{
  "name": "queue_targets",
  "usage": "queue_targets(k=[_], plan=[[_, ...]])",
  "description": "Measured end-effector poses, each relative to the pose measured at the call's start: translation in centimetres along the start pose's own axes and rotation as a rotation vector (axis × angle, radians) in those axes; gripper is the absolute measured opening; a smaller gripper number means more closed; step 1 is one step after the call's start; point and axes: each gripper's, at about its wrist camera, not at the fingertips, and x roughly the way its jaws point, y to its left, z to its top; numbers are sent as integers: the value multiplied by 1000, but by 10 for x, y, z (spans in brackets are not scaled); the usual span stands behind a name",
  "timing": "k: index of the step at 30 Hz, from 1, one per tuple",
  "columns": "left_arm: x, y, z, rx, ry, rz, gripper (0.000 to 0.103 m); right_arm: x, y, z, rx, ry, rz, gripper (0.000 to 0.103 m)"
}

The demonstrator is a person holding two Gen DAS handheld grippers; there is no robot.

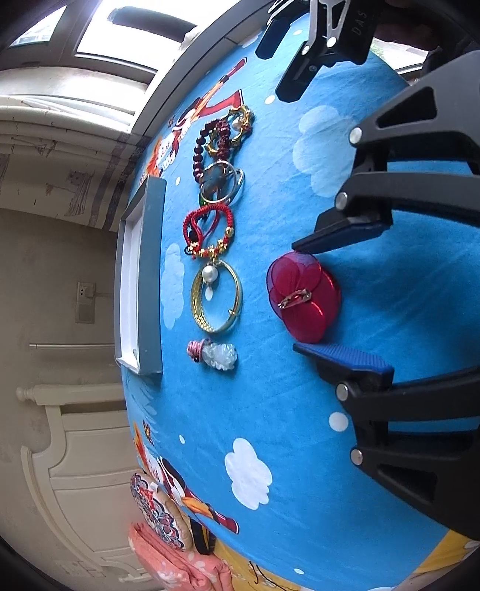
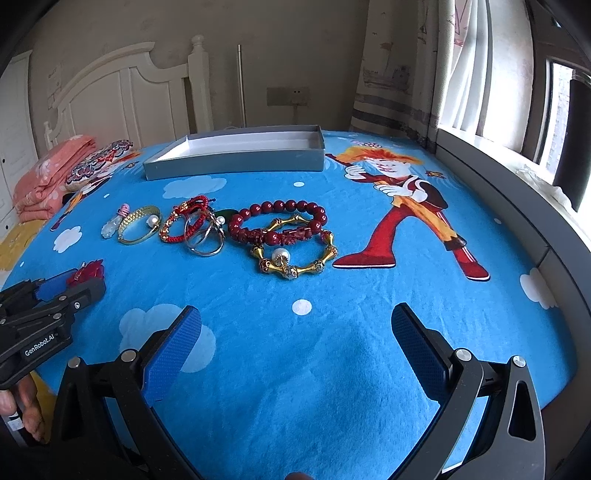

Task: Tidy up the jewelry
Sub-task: 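Grasp the red flower brooch with the left tool while the right tool grasps the red bead bracelet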

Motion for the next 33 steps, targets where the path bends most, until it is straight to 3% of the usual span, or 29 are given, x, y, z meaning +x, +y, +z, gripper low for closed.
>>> queue_targets(k=[9, 13, 19, 24, 28, 33], plan=[[-5, -4, 2, 27, -24, 8, 46, 12, -10, 15, 16, 32, 40, 96], [-5, -1, 2, 14, -23, 7, 46, 28, -10, 29, -24, 66, 33, 96], [-5, 5, 1, -3, -21, -1, 46, 35, 1, 47, -144, 45, 42, 96], [-4, 7, 0, -11, -18, -6, 46, 39, 12, 59, -251, 32, 67, 72], [-3, 10, -1, -22, -17, -7, 46, 45, 23, 63, -355, 40, 114, 68], [-2, 11, -1, -30, -15, -9, 46, 57, 32, 62, -424, 96, 162, 37]])
